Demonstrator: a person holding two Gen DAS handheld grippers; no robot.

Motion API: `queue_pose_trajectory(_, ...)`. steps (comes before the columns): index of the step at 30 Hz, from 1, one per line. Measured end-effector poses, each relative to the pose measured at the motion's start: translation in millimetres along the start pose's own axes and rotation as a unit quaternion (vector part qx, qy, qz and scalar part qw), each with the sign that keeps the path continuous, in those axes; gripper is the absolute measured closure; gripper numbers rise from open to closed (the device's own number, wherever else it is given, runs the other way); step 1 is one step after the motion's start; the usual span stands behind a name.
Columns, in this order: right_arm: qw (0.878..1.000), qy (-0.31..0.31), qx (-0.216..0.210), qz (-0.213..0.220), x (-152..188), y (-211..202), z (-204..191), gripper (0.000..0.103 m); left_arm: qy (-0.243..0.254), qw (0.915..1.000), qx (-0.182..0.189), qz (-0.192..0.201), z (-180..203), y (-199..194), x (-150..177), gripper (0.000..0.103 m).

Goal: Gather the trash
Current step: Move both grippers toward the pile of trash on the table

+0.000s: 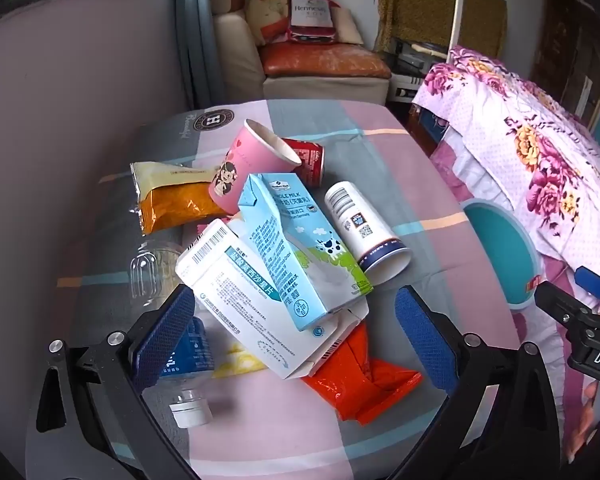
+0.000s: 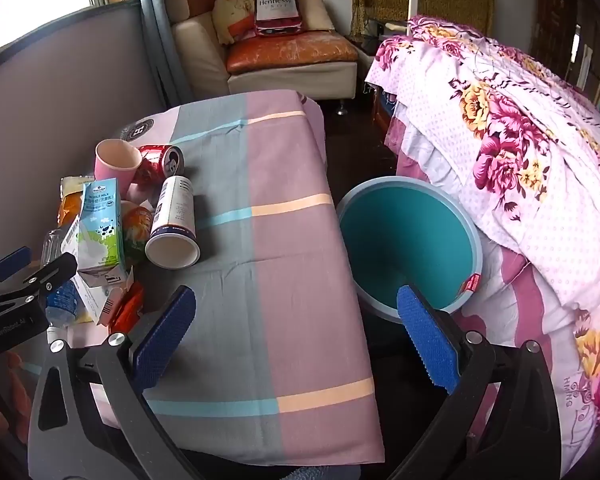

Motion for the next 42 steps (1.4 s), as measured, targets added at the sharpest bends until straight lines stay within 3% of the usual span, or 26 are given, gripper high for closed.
queue_pose_trajectory(14, 1.0, -0.005, 0.004, 0.001, 2, 0, -3, 0.006, -0.008, 0.9999, 0.007, 0.003, 2, -6, 2, 0.003)
queue_pose_trajectory(42, 0.999, 0.007, -0.005, -0.042, 10, 19, 0, 0.006, -0.019, 0.9997, 0.017, 0.001, -4, -13, 1, 0.003)
Point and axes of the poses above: each gripper's, at about its wrist camera, not at the fingertips, and y roughly the way its jaws point, z to its right, x to its underside, the point moved 5 cm from there along y, roughly the way its jaws point, and after that the axes turned 6 degrees about x, right-handed, at the moved point
